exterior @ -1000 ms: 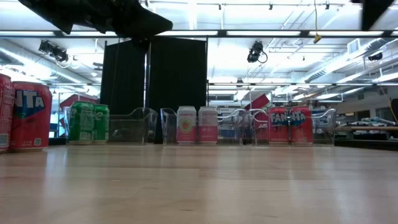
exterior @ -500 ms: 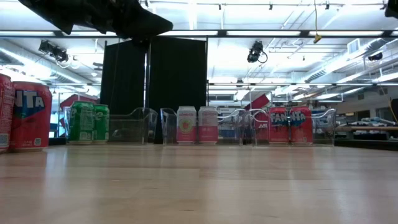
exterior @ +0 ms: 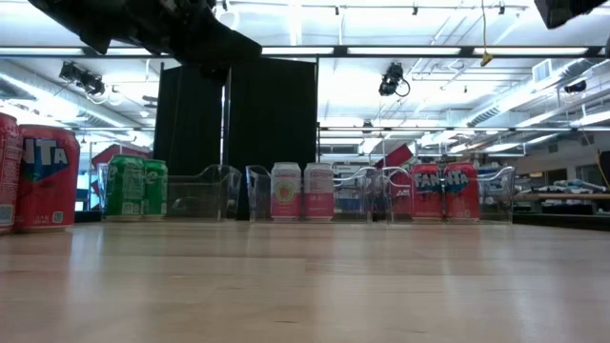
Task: Sort soda cans
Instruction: Put the pink-white soda can into the top center transparent bin
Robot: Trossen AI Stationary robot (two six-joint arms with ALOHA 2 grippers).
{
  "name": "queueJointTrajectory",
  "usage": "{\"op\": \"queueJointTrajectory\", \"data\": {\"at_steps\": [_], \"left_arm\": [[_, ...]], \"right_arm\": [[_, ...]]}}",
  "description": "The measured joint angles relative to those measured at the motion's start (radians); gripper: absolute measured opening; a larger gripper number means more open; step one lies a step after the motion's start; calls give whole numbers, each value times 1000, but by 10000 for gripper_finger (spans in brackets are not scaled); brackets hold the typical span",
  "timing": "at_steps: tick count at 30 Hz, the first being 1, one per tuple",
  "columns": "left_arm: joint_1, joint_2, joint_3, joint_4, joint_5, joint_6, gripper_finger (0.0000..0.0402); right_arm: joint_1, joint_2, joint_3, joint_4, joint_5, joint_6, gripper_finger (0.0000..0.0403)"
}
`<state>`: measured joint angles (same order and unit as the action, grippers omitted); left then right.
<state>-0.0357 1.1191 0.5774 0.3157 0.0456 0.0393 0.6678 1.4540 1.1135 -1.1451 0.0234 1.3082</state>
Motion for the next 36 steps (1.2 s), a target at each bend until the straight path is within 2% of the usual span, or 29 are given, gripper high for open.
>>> {"op": "queueJointTrajectory", "data": {"at_steps": [6, 11, 16, 24, 29, 32, 36], "left_arm": [[0, 0, 0, 1, -4, -17, 1], [0, 0, 0, 2, -6, -21, 1], [0, 0, 0, 2, -17, -33, 1], [5, 0, -4, 20, -52, -28, 1], [31, -1, -103, 187, -53, -35, 1], [51, -3, -159, 290, -47, -63, 1], [62, -3, -192, 312, -32, -76, 1]], "right_arm": [[-3, 0, -35, 41, -1, -17, 338], [-21, -4, -55, 63, -5, -26, 278], [-85, 4, -25, 43, 43, -112, 277], [-338, 2, 117, 53, 142, -476, 277], [-514, 10, 234, 88, 207, -734, 277], [-605, 58, 336, 116, 207, -880, 277], [-699, 183, 508, 103, 193, -1044, 277]]}}
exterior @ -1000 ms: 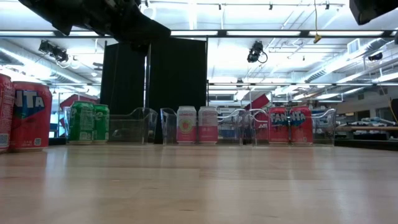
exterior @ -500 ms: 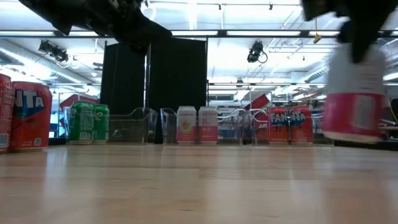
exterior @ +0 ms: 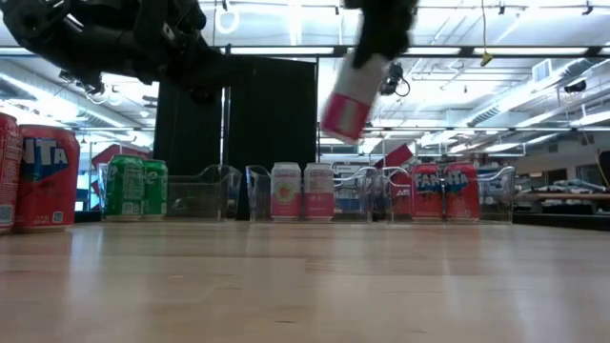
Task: Sort soda cans
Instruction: Put the pink-white soda can into the top center transparent bin
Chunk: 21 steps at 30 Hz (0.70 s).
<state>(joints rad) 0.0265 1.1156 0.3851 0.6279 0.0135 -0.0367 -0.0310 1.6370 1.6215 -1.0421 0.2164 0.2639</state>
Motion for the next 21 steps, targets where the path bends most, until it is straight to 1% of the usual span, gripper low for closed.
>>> {"op": "queueJointTrajectory", "data": {"at_steps": [6, 8, 11, 14, 17, 21], "left_arm": [[0, 0, -13, 2, 3, -2, 1], [0, -10, -13, -16, -4, -31, 1], [0, -43, -13, -64, -66, -48, 1], [0, -81, -13, -125, -111, -24, 1], [0, -120, -13, -176, -124, -18, 1], [-1, -166, -13, -244, -125, -17, 1]], "right_arm": [[-112, 193, 310, -47, -8, -149, 277], [-144, 262, 414, -91, -11, -179, 277], [-184, 361, 552, -144, -27, -213, 277], [-212, 444, 665, -175, -31, -248, 277], [-239, 517, 736, -185, -36, -281, 277], [-282, 529, 702, -191, -41, -291, 277]]}}
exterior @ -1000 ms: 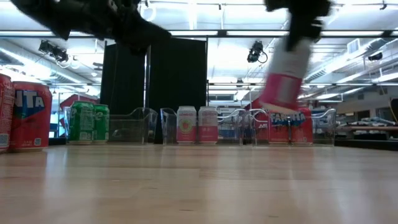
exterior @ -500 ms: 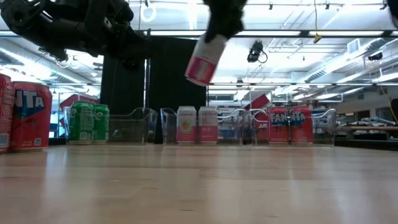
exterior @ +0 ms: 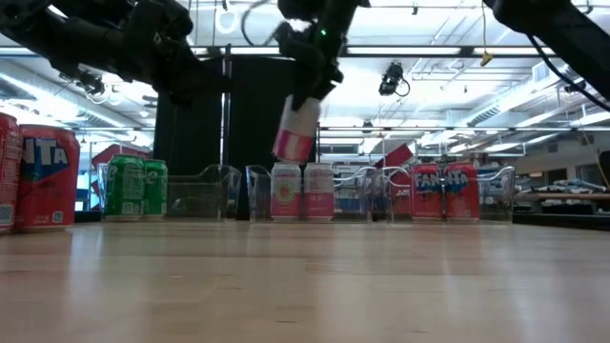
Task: Sort soda cans
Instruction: Put the pink-white soda can into the top center transparent bin
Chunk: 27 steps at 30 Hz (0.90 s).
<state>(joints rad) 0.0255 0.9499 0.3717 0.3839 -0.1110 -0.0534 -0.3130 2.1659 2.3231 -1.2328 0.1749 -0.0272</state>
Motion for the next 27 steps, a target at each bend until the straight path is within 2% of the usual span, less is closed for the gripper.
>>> {"op": "queueJointTrajectory", "data": {"at_steps": [12, 27], "left_arm": [[0, -13, 0, -21, -1, 25, 1], [0, -13, 0, -18, -2, 80, 1]], "right_arm": [[-101, 3, -8, -81, 6, 85, 277], [-106, 164, -10, -83, -21, 147, 277]]}}
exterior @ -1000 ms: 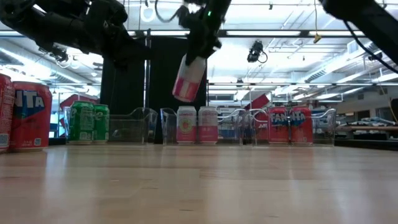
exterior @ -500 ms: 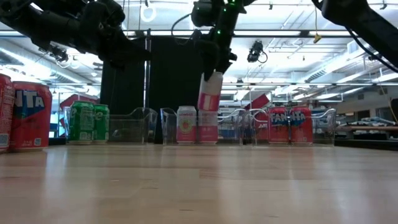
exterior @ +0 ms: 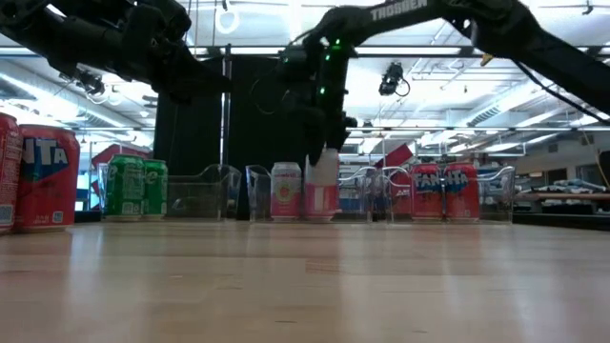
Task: Sort soda cans
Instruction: Put the pink-white soda can into the top center transparent bin
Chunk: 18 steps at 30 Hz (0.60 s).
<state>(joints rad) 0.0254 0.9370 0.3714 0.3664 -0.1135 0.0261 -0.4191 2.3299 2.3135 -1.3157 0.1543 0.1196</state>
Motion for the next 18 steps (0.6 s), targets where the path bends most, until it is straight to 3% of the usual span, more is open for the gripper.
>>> {"op": "queueJointTrajectory", "data": {"at_steps": [18], "left_arm": [[0, 0, -1, -2, 0, 0, 1]], "right_arm": [[-2, 47, 7, 37, 3, 12, 286]]}}
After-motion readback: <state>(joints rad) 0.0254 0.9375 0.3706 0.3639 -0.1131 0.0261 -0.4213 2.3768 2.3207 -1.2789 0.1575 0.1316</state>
